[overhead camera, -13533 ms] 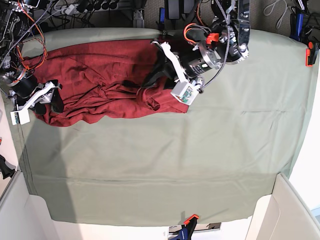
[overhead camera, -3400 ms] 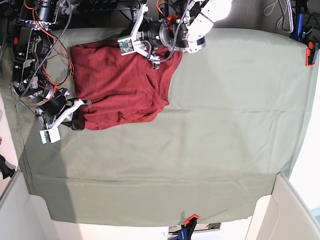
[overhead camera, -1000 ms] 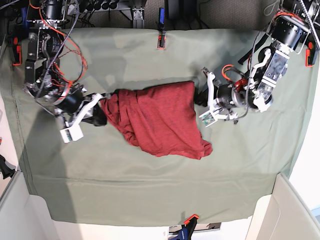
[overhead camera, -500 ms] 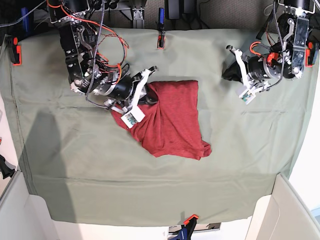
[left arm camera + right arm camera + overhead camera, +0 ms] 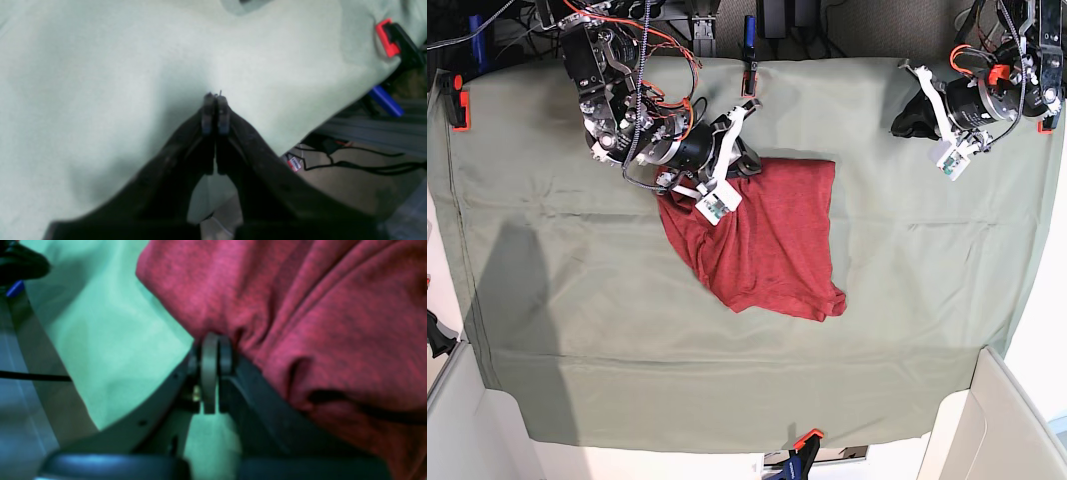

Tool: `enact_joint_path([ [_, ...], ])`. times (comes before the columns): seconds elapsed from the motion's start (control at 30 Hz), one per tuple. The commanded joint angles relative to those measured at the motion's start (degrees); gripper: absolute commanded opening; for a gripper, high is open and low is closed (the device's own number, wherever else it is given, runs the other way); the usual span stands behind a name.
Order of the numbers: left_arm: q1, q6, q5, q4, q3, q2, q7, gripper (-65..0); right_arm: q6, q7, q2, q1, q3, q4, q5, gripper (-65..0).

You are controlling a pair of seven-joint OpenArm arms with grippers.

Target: Fold the T-shirt properly

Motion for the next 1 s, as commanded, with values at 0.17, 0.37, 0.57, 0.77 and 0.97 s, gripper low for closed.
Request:
enact_joint_path([
  [0.17,1.3,-0.3,-2.4,7.0,-1.1,0.7,0.9,-65.0,0.2,1.2,-0.3,0.8,4.4,6.6,0.9,-65.0],
  [0.37,1.9,-0.3,-6.2,9.8,-1.3,1.6,4.5,-65.0,-0.3,-0.5,0.0,0.8,11.1,7.8,1.2,-65.0],
  [0.57,8.2,-0.3,-6.2,11.4,-1.4,1.6,5.0,-65.0,-0.2,-1.8,5.9,-3.3,15.9,10.2,7.4,-65.0],
  [0.77,16.5,-0.3,-6.1,11.6,-1.4,1.6,5.5,-65.0,-0.3,-2.0,11.8,-13.1,17.3,17.1,8.1,-65.0],
  [0.97,23.6,-0.3,-3.9,11.6,-1.4,1.6,5.4,-65.0,-0.3,-2.0,16.1,-25.3,17.3,25.1,8.1,-65.0],
])
